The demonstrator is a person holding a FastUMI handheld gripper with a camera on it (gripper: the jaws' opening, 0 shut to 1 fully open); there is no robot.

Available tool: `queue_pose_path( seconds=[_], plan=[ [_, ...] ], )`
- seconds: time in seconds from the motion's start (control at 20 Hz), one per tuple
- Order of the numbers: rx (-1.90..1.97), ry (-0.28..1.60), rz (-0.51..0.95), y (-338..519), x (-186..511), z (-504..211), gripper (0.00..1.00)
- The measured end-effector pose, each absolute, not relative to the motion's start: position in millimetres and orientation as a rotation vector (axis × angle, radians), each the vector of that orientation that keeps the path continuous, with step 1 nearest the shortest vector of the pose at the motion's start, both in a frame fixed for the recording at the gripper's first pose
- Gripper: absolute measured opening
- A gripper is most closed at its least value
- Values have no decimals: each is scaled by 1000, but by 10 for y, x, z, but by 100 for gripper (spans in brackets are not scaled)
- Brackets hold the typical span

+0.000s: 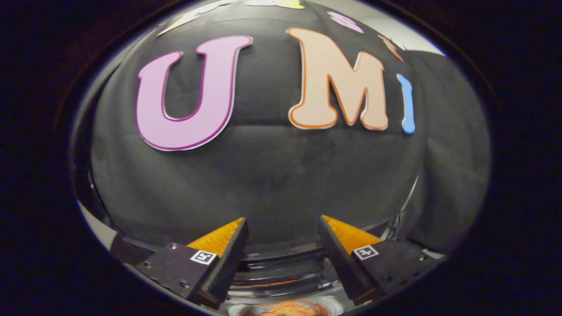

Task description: Put the clothes into the washing machine and then close the washing machine lid.

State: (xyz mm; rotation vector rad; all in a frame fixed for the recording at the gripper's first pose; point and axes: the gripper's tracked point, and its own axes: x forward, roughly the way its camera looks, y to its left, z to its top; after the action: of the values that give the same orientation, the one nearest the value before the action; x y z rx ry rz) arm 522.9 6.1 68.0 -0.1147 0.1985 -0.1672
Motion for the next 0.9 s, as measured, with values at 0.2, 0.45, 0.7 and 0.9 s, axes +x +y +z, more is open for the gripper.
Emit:
queue_pose_path(
  seconds=[0.2, 0.45, 0.7, 0.9],
  plan=[
    [-104, 185, -191, 53, 5194, 681, 98],
    [-104, 152, -188, 70, 5195, 710, 98],
    [-103, 156, -188, 68, 5215, 698, 98],
    [-98, 136, -197, 65, 5219, 715, 98]
  ],
)
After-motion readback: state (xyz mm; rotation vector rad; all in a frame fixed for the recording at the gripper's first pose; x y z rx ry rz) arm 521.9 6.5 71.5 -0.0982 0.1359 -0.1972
